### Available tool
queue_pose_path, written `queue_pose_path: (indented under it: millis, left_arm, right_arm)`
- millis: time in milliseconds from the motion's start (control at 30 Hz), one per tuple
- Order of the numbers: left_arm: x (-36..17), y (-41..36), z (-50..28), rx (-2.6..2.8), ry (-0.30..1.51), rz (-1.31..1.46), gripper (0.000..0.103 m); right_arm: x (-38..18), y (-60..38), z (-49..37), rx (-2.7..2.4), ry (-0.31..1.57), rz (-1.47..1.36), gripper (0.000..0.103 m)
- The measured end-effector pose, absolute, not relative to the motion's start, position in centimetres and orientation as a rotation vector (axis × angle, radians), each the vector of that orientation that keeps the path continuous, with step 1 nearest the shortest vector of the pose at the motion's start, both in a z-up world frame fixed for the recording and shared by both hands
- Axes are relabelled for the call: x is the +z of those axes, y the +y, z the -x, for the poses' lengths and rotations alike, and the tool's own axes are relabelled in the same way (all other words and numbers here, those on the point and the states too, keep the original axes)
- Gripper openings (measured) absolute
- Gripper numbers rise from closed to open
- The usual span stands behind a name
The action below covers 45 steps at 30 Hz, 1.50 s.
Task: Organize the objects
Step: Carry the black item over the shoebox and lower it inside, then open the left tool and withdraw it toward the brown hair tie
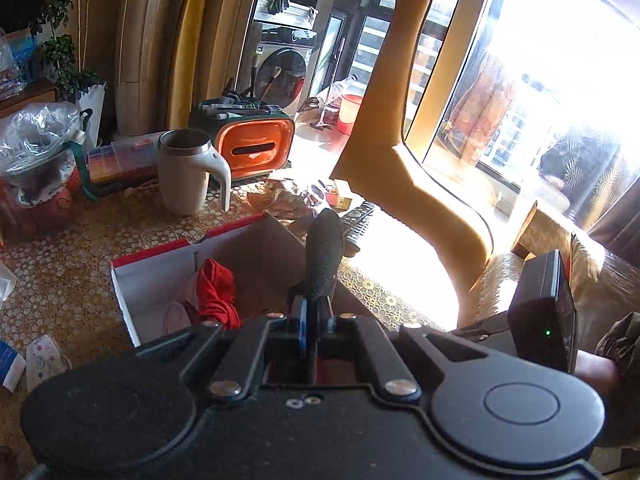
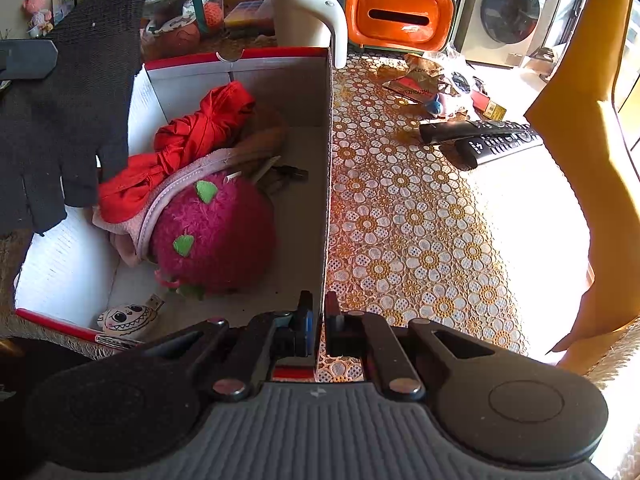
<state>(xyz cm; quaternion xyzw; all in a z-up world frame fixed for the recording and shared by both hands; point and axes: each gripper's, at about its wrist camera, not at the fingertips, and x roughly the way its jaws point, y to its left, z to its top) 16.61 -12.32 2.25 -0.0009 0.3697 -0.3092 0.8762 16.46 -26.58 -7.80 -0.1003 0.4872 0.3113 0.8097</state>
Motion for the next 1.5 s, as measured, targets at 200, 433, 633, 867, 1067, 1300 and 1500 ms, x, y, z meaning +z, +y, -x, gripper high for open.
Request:
queue_pose_path:
  millis: [200, 433, 633, 867, 1067, 1300, 1500]
  left_arm:
    - [-0.9, -15.8, -17.7, -0.686, 0.875, 0.042, 0.002]
    - [-3.8, -17.8, -18.8, -0.675, 0.941, 0.044, 0.002]
    - [-6.0, -18.6, -19.3, -0.651, 0.987, -0.02, 0.002]
    - [-7.6, -18.3, -19.3, -0.645, 1.023, -0.075, 0.006]
    - [-8.0, -17.7, -19.1, -0.657, 1.031, -0.07, 0.014]
    - [-7.6, -17.2, -18.0, -0.669, 1.007, -0.091, 0.033]
    - [-6.6, -16.4, -16.8, -0.653, 0.965, -0.105, 0.047]
  right_arm:
    - [-7.8, -26.6, -16.5, 0.668, 1.04, 0.212, 0.005]
    - [-7.9, -26.8, -16.5, 0.679, 1.04, 0.203, 0.005]
    - [-7.9, -26.9, -16.5, 0.683, 1.041, 0.199, 0.005]
    - [-7.9, -26.9, -16.5, 0.682, 1.041, 0.199, 0.005]
    - [-8.0, -27.0, -16.5, 0.683, 1.041, 0.199, 0.005]
    - [-8.0, -27.0, -16.3, 0.686, 1.042, 0.201, 0.005]
    - [-8.0, -27.0, -16.2, 0.686, 1.041, 0.206, 0.005]
